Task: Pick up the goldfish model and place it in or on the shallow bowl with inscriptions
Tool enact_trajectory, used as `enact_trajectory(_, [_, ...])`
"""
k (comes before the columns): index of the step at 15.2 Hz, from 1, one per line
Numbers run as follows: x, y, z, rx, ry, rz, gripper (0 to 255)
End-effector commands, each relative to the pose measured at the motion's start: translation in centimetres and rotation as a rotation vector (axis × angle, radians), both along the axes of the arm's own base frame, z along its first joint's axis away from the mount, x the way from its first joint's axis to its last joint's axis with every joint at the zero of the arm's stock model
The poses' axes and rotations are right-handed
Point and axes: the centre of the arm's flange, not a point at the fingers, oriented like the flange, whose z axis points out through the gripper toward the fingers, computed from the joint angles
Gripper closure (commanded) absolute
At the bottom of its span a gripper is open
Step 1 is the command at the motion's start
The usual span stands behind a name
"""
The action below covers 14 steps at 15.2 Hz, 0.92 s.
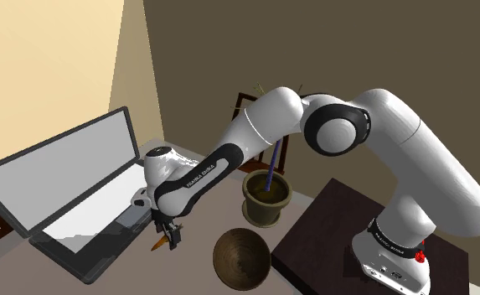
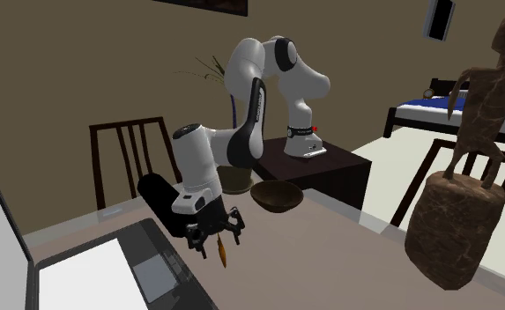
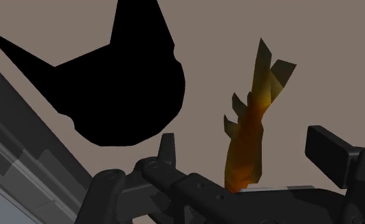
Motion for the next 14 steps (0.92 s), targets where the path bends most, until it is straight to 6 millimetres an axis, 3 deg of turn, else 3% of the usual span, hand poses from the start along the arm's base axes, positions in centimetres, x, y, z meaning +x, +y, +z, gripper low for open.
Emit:
enact_trajectory(1, [-0.03, 0.01, -0.05, 0.000, 0.000, 0.000, 0])
enact_trajectory(5, [-0.03, 0.01, -0.05, 0.000, 0.000, 0.000, 0])
enact_trajectory(6, [-0.03, 0.01, -0.05, 0.000, 0.000, 0.000, 255])
enact_trajectory(14, [-0.01, 0.02, -0.05, 0.000, 0.000, 0.000, 255])
